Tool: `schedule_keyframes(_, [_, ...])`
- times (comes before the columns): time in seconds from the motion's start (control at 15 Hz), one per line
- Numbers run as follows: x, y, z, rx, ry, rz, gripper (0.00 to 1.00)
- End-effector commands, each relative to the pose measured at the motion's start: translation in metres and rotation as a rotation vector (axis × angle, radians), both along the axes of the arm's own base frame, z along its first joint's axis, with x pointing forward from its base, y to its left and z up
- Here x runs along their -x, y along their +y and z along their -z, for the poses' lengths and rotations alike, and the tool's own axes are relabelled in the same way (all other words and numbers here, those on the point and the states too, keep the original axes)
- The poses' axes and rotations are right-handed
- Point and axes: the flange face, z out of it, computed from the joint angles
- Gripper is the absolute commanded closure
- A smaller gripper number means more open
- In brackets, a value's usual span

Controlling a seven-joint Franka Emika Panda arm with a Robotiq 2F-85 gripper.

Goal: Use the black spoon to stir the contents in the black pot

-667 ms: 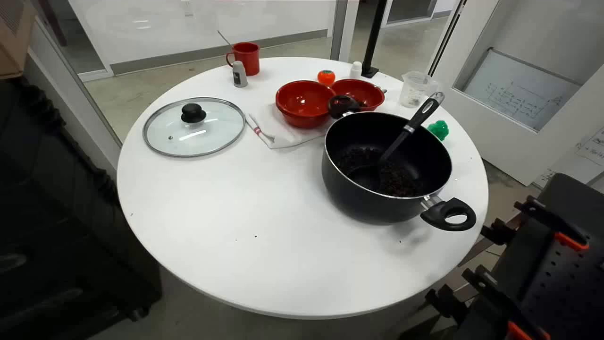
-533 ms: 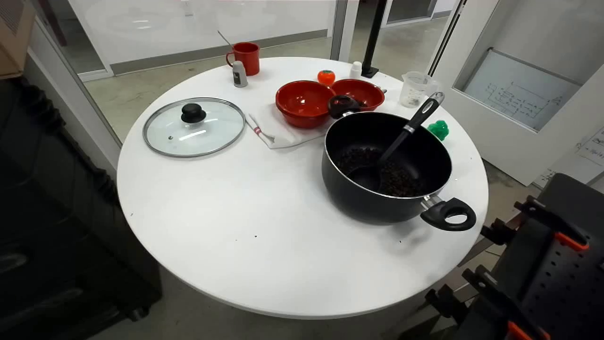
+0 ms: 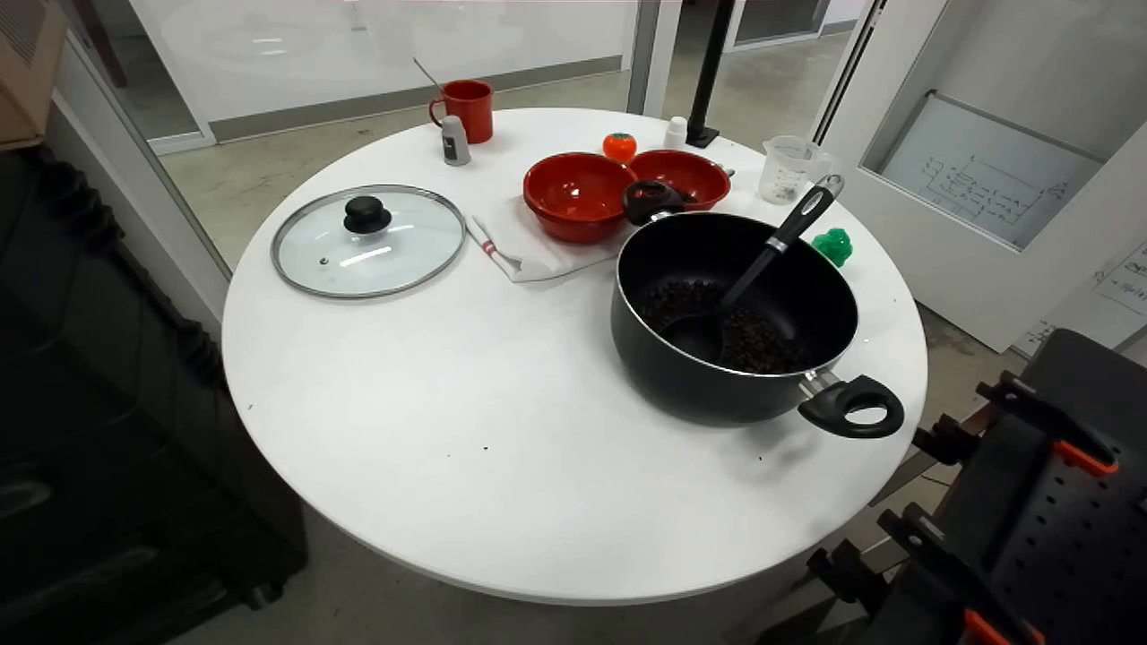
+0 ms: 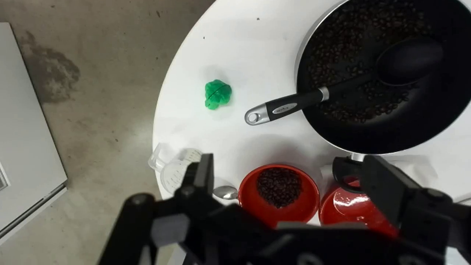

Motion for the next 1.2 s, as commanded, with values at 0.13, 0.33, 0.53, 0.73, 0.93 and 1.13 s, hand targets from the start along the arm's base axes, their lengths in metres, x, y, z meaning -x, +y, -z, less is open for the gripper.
schedule_keyframes(0.13, [-0.009,0.002,0.010,0.070,-0.032,-0.282,0.00])
schedule_keyframes(0.33, [-0.002,0.004,0.025,0.081,0.017,-0.434,0.00])
schedule_keyframes(0.53, [0.004,0.011,0.043,0.072,0.052,-0.587,0.00])
schedule_keyframes(0.73, [0.016,0.026,0.069,0.047,0.104,-0.740,0.00])
schedule_keyframes(0.93, [0.017,0.030,0.075,0.033,0.140,-0.744,0.00])
schedule_keyframes(1.13, [0.019,0.033,0.080,0.029,0.148,-0.750,0.00])
